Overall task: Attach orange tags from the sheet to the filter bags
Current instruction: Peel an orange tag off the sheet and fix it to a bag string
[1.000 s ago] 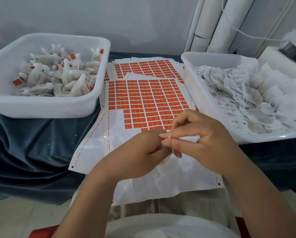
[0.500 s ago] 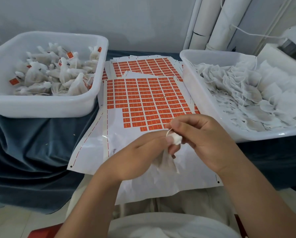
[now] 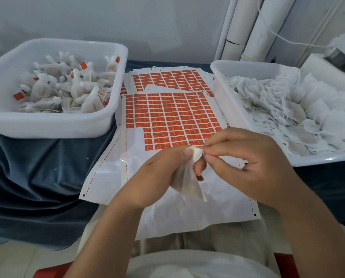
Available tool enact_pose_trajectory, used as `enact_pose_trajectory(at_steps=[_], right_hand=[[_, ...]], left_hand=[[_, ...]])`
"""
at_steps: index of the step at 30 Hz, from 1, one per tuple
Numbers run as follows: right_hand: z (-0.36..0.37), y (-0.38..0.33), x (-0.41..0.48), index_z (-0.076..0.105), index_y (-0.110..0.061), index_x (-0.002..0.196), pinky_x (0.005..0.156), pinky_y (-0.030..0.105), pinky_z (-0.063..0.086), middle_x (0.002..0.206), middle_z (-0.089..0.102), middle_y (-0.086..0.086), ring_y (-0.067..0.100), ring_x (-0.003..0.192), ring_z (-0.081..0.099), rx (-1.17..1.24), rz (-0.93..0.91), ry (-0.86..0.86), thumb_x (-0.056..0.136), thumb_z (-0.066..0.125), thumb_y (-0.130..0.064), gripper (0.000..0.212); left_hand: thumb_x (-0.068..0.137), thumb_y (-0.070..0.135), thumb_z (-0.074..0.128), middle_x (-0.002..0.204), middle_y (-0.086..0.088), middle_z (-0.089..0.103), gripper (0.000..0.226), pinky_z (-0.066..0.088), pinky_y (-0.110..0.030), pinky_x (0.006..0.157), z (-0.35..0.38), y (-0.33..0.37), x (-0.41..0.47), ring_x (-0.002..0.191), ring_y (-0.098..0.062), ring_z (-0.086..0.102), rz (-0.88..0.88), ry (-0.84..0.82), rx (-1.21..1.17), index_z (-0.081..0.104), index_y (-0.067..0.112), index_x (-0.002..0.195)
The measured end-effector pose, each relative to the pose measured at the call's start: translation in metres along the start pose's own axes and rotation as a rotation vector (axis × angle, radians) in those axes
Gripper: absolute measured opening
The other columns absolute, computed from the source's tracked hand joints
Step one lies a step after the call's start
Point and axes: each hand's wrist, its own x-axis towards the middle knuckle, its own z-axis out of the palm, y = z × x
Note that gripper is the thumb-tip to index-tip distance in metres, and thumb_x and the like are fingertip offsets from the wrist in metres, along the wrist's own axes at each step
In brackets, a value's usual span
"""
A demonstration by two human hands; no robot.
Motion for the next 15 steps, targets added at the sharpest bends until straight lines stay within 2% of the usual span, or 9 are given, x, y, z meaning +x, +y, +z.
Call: enact_pose_trajectory(at_steps=[4, 7, 9, 11, 14, 15], right_hand=[[-0.002, 0.005, -0.001, 0.082, -0.012, 0.096, 0.078, 0.032, 0.055, 0.093, 0.075, -0.002, 0.013, 0.086, 0.069, -0.195, -0.119, 0.024, 0.097, 0.067, -0.019, 0.017], [0.003, 0.004, -0.001, 0.079, -0.011, 0.089, 0.075, 0.033, 0.054, 0.087, 0.073, -0.002, 0.016, 0.081, 0.067, -0.241, -0.117, 0.050, 0.097, 0.064, -0.018, 0.018], [0.008, 0.001, -0.001, 0.076, -0.013, 0.086, 0.073, 0.028, 0.052, 0.085, 0.070, -0.007, 0.013, 0.078, 0.064, -0.231, -0.034, 0.061, 0.095, 0.061, -0.022, 0.019], [0.011, -0.001, -0.001, 0.073, -0.019, 0.087, 0.072, 0.021, 0.050, 0.086, 0.070, -0.013, 0.012, 0.079, 0.065, -0.029, 0.134, 0.008, 0.095, 0.059, -0.025, 0.017], [0.010, -0.002, 0.002, 0.076, -0.015, 0.095, 0.075, 0.020, 0.054, 0.093, 0.078, 0.001, 0.014, 0.082, 0.072, 0.574, 0.399, -0.208, 0.099, 0.058, -0.012, 0.018], [0.010, 0.000, 0.002, 0.077, -0.013, 0.098, 0.075, 0.022, 0.052, 0.095, 0.078, 0.007, 0.012, 0.079, 0.069, 0.683, 0.471, -0.246, 0.099, 0.058, -0.013, 0.020]], left_hand=[[0.078, 0.075, 0.054, 0.124, 0.007, 0.070, 0.053, 0.049, -0.060, 0.109, -0.003, -0.002, 0.002, 0.119, -0.029, 0.066, -0.031, -0.008, 0.059, 0.069, 0.037, 0.112], [0.078, 0.071, 0.053, 0.110, 0.004, 0.074, 0.043, 0.051, -0.060, 0.105, -0.001, -0.001, 0.005, 0.108, -0.028, 0.071, -0.043, 0.000, 0.085, 0.073, 0.035, 0.093], [0.074, 0.066, 0.057, 0.107, -0.001, 0.075, 0.038, 0.052, -0.060, 0.105, 0.003, -0.001, 0.007, 0.109, -0.032, 0.071, -0.071, 0.062, 0.038, 0.076, 0.034, 0.085], [0.077, 0.059, 0.062, 0.101, -0.002, 0.075, 0.030, 0.055, -0.053, 0.101, 0.001, -0.004, 0.009, 0.104, -0.029, 0.072, -0.052, 0.083, -0.047, 0.079, 0.034, 0.081], [0.088, 0.048, 0.058, 0.087, -0.005, 0.068, 0.033, 0.055, -0.038, 0.082, -0.002, -0.001, 0.004, 0.081, -0.019, 0.067, 0.022, -0.018, -0.181, 0.077, 0.020, 0.085], [0.090, 0.045, 0.058, 0.083, -0.005, 0.066, 0.033, 0.054, -0.036, 0.079, -0.001, 0.001, 0.002, 0.077, -0.017, 0.065, 0.019, -0.040, -0.217, 0.076, 0.018, 0.085]])
